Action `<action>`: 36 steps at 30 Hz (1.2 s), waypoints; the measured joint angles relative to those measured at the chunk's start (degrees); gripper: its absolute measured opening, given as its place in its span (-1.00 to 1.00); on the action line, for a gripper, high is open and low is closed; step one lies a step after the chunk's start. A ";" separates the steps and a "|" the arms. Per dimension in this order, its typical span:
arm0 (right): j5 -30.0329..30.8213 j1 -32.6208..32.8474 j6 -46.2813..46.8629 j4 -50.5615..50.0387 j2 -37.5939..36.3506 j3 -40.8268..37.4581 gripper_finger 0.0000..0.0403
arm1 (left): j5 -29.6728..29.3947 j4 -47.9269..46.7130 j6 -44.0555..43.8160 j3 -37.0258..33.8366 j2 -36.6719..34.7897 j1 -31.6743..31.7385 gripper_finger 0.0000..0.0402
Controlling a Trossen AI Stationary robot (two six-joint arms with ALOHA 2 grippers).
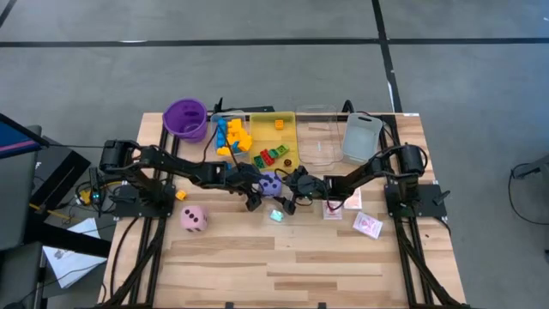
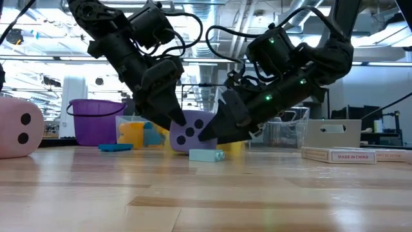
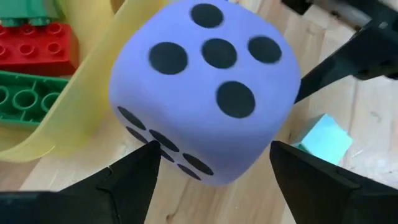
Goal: Pick & Place Toys
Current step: Put the violet dice into the right transparent bin
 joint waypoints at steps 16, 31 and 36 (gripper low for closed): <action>-0.15 0.14 4.42 0.94 0.00 -0.07 0.95 | -0.03 -0.33 0.00 0.06 0.00 0.00 0.48; -0.32 0.09 3.27 1.16 0.00 -0.09 0.98 | 3.01 2.07 3.23 0.06 0.00 -0.30 0.48; -0.75 0.06 3.86 1.25 0.00 -0.09 0.98 | 3.04 2.25 3.10 0.06 0.00 0.00 0.48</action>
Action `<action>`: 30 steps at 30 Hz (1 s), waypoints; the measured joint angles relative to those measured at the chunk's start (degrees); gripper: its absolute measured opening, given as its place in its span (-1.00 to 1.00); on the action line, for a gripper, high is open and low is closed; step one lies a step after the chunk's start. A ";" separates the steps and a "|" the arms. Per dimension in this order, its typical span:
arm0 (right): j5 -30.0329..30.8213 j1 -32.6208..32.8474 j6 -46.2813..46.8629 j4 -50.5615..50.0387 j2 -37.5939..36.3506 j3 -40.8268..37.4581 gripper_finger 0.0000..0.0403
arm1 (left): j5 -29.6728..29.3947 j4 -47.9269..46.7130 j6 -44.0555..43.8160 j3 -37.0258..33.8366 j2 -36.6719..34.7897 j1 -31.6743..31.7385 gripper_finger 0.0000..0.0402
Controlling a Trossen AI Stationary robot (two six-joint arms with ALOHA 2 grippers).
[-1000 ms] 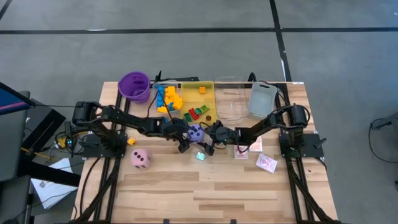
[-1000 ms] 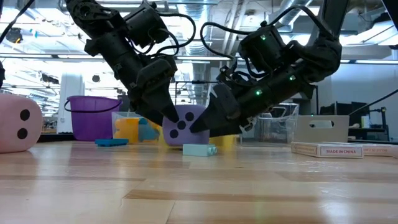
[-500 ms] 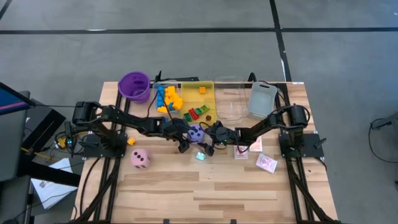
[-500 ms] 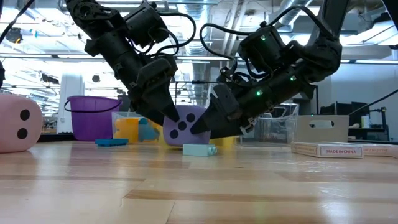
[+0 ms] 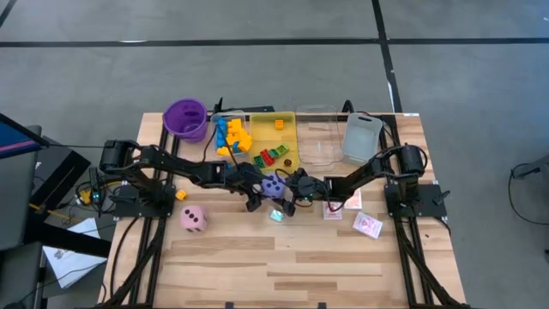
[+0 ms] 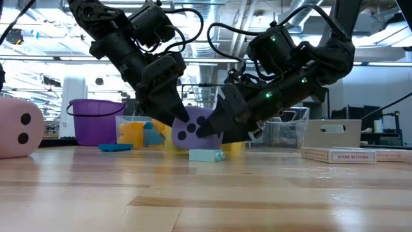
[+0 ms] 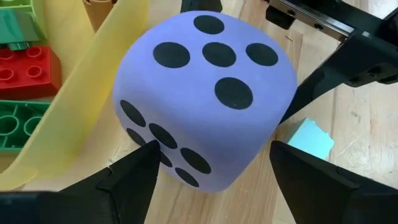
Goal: Pick & Place Toys
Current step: Put the violet dice into the right transparent bin
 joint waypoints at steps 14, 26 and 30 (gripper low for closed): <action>-0.41 -0.07 3.23 0.31 0.00 0.03 0.85 | 1.00 -3.86 -0.04 0.02 -0.37 -0.04 0.48; -3.41 -0.07 3.23 2.37 -0.95 0.02 0.81 | 0.77 -18.73 2.91 0.07 -11.71 2.33 0.48; -4.42 -0.03 3.65 2.04 -3.86 0.14 0.81 | -0.07 -25.32 2.95 0.04 -20.86 4.77 0.48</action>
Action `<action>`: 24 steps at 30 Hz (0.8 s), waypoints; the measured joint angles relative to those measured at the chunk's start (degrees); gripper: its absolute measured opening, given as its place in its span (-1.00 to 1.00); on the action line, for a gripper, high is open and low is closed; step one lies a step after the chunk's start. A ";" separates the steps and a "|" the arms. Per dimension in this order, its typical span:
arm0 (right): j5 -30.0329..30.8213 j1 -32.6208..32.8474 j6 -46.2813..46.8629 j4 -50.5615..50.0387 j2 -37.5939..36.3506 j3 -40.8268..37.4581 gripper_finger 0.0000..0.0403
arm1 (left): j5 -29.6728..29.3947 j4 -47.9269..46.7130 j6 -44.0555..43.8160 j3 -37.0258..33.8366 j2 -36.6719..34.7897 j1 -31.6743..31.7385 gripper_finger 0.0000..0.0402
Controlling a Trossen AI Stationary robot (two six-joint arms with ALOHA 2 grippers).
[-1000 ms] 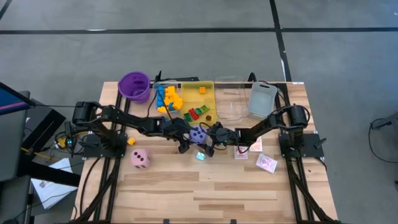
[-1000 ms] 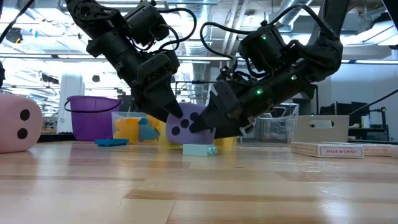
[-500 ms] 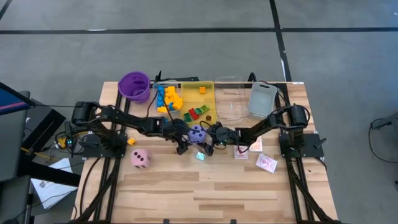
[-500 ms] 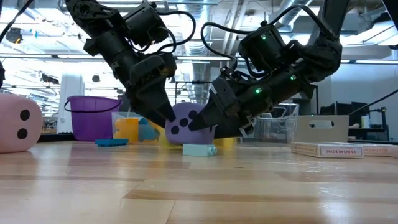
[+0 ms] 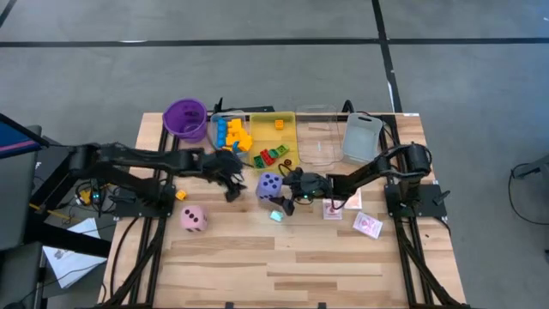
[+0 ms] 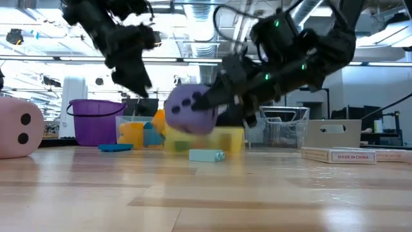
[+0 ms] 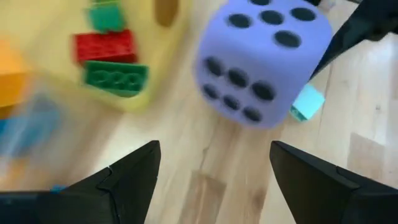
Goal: Pick & Place Toys
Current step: Put the violet dice into the right transparent bin
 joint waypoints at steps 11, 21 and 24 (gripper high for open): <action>11.82 -1.66 -0.47 -15.38 -18.12 3.42 0.81 | -7.60 -4.85 0.00 0.04 -16.80 3.14 0.48; 38.44 -8.26 10.73 -62.39 -28.46 16.54 0.81 | -7.31 -6.79 4.75 -0.04 -16.13 3.53 0.48; 38.33 -11.84 18.24 -74.12 -28.20 18.77 0.81 | -7.32 -6.44 4.72 -0.02 -14.34 3.53 0.48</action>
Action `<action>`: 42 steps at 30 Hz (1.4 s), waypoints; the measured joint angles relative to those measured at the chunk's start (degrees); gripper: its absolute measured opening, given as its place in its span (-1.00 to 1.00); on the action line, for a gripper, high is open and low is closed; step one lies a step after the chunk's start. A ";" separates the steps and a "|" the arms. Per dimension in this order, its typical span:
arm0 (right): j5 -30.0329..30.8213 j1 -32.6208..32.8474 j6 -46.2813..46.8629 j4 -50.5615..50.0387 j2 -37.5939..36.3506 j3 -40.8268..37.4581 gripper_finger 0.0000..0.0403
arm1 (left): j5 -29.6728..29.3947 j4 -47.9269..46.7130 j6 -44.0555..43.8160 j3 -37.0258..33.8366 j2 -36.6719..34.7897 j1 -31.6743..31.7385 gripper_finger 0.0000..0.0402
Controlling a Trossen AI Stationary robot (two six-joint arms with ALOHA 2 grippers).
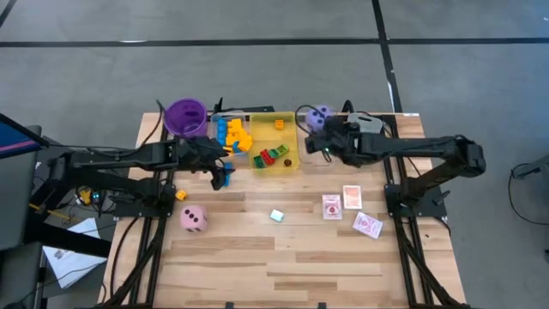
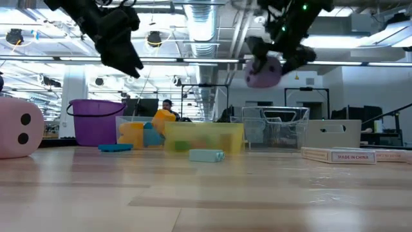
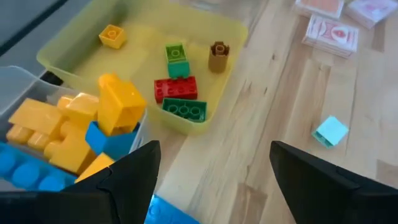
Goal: Pick & Place Toys
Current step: Put the violet dice into the right transparent bin, then put the pink dice into the right transparent bin
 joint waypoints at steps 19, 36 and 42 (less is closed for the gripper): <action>-7.51 -8.85 -11.04 -3.59 0.37 0.41 0.97 | 0.41 7.48 -13.05 0.01 10.97 -0.17 0.48; -15.98 -0.29 -11.38 2.24 0.04 0.38 0.98 | 0.37 18.50 -15.26 -0.02 10.34 -0.17 0.48; -15.99 4.09 -15.49 12.04 0.13 0.38 0.98 | 0.37 27.60 -15.26 -0.02 10.31 -0.17 0.48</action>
